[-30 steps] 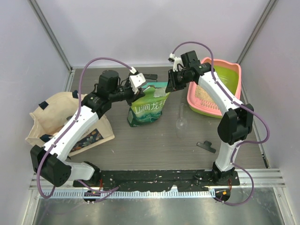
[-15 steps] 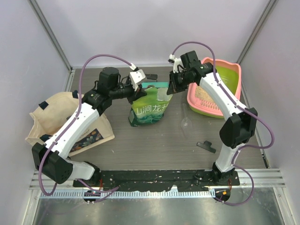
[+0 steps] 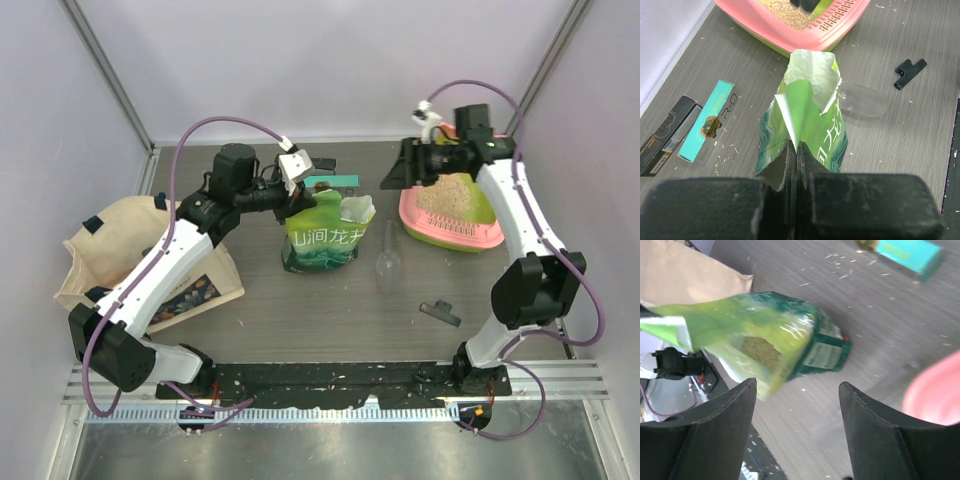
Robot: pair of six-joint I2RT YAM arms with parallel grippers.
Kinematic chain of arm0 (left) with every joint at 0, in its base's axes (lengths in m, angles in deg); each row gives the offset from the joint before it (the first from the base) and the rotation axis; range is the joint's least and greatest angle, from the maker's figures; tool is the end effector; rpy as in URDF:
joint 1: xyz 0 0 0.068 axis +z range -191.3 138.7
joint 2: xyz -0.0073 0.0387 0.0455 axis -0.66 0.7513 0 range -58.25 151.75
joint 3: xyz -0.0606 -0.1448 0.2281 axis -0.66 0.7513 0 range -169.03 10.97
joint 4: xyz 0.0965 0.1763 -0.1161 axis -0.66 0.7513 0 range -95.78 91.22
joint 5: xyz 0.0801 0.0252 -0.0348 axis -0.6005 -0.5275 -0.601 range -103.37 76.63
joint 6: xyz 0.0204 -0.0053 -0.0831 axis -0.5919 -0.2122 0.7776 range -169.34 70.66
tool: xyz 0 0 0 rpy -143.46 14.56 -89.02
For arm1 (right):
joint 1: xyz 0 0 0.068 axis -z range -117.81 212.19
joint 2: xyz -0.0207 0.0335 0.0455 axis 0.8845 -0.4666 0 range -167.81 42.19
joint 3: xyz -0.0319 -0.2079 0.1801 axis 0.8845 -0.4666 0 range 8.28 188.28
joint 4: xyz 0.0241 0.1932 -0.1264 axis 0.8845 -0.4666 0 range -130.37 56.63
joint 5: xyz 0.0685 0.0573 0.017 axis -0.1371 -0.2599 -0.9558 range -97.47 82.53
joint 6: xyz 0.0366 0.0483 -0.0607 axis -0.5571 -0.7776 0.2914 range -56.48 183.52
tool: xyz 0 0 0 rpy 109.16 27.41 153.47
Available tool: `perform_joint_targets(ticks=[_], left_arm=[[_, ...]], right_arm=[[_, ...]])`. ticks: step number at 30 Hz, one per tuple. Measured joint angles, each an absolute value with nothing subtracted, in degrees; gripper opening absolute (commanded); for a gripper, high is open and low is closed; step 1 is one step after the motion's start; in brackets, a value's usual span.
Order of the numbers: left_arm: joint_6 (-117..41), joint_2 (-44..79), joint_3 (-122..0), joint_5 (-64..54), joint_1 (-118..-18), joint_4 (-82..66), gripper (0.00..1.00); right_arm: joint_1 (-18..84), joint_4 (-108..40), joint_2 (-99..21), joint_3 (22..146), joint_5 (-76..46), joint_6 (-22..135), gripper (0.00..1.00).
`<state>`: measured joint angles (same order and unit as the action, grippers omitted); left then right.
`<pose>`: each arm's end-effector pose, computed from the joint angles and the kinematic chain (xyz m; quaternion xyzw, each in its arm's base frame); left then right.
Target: Fill the litter box with clean litter
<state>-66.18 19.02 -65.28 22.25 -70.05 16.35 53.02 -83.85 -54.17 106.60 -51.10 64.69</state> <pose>0.2418 -0.1829 0.3781 0.4632 0.6673 -0.3083 0.4951 0.3335 0.1068 0.3510 -0.2093 0.8528 0.3697 0.3038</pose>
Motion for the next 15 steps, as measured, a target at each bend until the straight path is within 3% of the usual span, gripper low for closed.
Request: perform_joint_targets(ticks=[5, 10, 15], left_arm=[[-66.3, 19.4, -65.9, 22.0, -70.1, 17.1, 0.00], [-66.4, 21.1, -68.7, 21.5, -70.1, 19.8, 0.00], [-66.4, 22.2, -70.8, 21.1, -70.1, 22.2, 0.00]], right_arm=[[62.3, -82.3, -48.6, 96.7, -60.2, 79.0, 0.75], [55.9, -82.7, -41.1, 85.6, -63.8, 94.0, 0.76], [51.3, -77.1, -35.6, 76.3, -63.2, 99.0, 0.76]])
